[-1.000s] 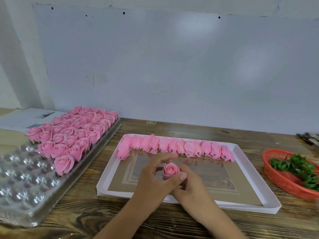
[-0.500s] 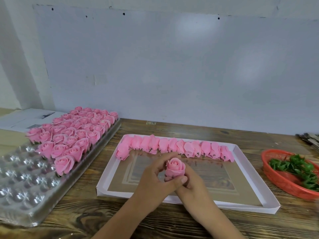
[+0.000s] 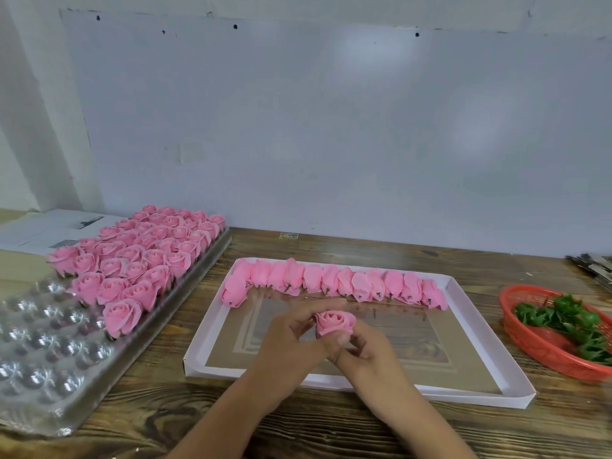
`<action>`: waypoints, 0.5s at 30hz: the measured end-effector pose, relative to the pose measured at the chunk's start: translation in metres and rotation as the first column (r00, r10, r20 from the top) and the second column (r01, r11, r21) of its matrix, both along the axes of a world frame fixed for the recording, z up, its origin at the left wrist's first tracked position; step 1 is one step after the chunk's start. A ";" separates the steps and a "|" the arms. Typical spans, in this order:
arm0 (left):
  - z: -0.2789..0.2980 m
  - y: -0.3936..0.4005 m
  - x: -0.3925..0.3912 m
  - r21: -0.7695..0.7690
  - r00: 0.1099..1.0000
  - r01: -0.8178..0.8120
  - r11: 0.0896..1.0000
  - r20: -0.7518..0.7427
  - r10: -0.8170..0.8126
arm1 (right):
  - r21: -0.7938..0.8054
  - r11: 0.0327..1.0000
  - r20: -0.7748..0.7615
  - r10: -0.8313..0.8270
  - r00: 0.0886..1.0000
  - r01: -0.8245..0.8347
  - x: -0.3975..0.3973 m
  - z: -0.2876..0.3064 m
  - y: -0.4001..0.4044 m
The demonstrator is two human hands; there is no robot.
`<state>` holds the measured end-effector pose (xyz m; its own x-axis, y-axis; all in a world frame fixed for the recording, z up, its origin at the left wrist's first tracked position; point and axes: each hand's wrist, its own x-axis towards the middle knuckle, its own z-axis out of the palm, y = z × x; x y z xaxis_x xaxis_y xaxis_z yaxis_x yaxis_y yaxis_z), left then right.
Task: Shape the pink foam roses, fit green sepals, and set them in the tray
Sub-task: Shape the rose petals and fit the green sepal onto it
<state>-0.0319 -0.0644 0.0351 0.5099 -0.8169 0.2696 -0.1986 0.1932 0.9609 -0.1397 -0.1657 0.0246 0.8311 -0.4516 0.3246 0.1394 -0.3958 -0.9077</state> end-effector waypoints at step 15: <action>0.001 0.002 0.007 -0.133 0.980 0.121 0.984 -0.141 -0.139 | 0.094 0.995 0.025 -0.021 0.999 0.019 -0.004 0.007 0.002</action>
